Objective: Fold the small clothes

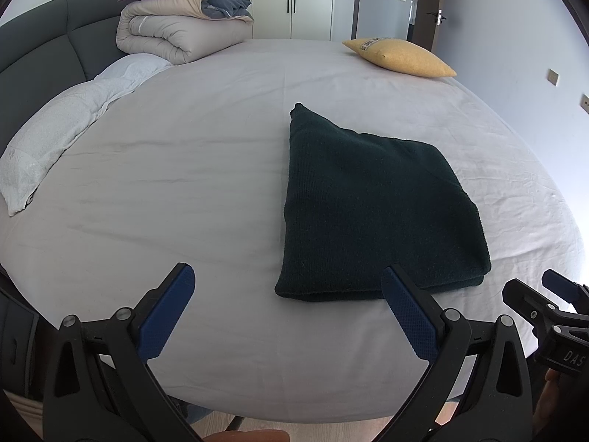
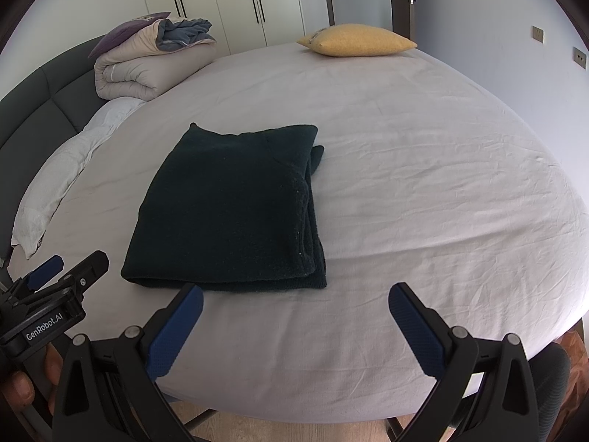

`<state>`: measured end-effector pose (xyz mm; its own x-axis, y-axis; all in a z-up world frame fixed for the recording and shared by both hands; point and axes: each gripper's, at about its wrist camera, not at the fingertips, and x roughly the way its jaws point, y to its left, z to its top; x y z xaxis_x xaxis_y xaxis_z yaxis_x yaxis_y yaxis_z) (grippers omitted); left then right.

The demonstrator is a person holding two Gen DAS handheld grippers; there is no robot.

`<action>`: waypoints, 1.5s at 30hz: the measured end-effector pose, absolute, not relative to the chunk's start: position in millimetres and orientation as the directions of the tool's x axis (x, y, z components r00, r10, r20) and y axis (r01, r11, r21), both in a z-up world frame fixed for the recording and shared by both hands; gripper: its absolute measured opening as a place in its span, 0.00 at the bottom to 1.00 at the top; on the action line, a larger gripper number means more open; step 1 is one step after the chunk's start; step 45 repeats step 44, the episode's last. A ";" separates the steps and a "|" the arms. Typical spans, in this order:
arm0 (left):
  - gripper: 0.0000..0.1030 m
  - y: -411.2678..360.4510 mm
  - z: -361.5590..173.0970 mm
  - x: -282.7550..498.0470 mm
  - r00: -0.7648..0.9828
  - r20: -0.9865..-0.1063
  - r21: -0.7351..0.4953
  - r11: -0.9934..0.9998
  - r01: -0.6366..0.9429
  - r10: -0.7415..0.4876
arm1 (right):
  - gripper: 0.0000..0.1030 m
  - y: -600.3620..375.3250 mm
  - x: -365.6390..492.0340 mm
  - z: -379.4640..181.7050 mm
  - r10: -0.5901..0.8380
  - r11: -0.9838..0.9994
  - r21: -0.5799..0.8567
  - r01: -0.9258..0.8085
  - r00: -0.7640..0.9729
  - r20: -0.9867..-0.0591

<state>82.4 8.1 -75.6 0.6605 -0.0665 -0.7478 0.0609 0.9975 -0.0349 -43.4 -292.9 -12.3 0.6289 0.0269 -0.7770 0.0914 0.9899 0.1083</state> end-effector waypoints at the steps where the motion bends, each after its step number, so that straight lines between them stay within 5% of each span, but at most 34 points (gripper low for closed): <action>1: 1.00 7.8 -75.3 82.5 0.660 -0.748 -0.036 0.998 0.061 -0.067 | 1.00 -292.4 -44.0 -12.8 0.027 0.990 0.109 0.091 0.629 -0.777; 45: 1.00 13.6 -79.0 82.4 0.667 -0.743 -0.024 0.998 0.051 -0.052 | 1.00 -290.7 -46.2 -16.4 0.037 0.989 0.118 0.090 0.619 -0.784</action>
